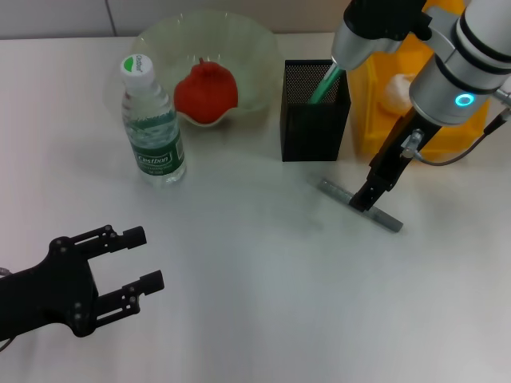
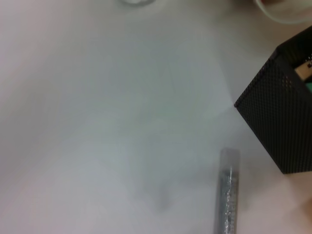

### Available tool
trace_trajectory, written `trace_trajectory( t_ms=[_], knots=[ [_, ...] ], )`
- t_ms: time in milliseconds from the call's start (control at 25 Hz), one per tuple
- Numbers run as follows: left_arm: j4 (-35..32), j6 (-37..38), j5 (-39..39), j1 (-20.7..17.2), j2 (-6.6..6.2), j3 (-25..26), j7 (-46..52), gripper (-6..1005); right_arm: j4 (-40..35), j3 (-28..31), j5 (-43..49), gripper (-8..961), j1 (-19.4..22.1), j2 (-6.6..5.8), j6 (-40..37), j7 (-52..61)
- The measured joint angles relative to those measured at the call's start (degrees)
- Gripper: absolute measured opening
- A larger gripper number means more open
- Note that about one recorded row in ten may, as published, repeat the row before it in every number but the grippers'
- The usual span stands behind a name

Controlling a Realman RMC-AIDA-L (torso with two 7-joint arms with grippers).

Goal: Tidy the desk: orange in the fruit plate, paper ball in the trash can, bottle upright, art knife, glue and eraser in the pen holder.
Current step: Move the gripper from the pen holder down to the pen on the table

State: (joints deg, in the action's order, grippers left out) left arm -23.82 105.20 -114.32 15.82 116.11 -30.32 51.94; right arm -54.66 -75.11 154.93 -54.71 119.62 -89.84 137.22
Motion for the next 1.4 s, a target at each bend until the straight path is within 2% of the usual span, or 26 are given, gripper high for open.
trace_trajectory(
  t_ms=[160, 480, 1400],
  knots=[
    [0.00, -0.03, -0.15, 0.00, 0.11, -0.01, 0.01, 784, 3.78, -0.68, -0.28, 774, -0.99, 0.16, 2.51, 0.09],
    [0.00, -0.19, -0.30, 0.00, 0.32, -0.04, -0.11, 790, 10.18, -5.70, -3.15, 774, -1.81, 0.27, 10.31, 0.64],
    [0.00, -5.07, -0.54, -0.52, 1.16, -0.45, -3.46, 805, 12.82, -6.02, -4.38, 773, -1.90, 0.26, 13.02, 0.34]
  ],
)
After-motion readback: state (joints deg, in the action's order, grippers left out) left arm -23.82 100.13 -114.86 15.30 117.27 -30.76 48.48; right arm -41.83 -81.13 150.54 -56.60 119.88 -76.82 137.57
